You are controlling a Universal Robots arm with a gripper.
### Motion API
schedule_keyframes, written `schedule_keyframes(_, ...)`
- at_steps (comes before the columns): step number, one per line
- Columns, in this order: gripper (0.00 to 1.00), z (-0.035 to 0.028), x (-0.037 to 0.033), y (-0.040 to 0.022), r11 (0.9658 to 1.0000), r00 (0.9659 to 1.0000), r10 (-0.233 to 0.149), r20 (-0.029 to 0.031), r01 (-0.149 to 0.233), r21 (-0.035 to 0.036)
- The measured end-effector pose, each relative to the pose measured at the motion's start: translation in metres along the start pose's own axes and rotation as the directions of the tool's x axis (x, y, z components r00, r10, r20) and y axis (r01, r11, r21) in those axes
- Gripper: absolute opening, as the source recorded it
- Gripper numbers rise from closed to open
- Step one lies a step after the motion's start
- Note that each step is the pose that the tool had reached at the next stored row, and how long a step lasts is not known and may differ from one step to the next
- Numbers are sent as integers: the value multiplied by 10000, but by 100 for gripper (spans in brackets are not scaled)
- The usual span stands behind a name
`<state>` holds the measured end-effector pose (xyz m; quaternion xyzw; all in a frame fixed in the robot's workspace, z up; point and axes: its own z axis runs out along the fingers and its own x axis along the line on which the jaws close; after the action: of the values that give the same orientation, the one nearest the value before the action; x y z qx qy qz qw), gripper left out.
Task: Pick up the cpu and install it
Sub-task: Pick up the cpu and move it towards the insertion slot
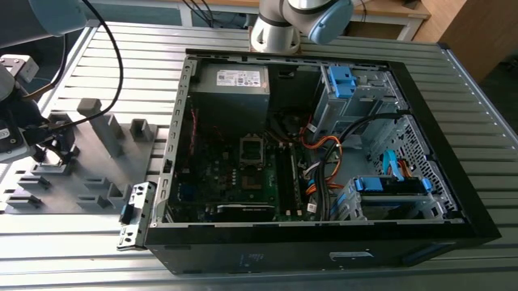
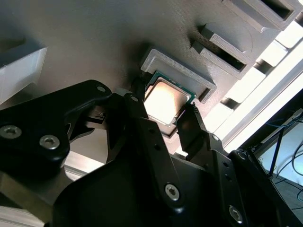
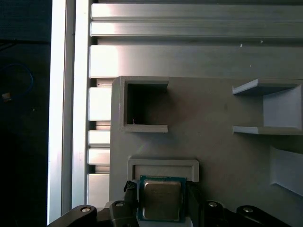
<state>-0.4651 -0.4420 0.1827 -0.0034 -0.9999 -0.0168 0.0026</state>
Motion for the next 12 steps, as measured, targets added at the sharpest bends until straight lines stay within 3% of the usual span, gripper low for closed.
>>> schedule_keyframes(4,54,-1,0,0,10000,10000,0,0,0,0)
schedule_keyframes(6,47,-2,0,0,10000,10000,0,-1,0,1)
schedule_keyframes(12,47,-2,0,0,10000,10000,0,0,0,-1)
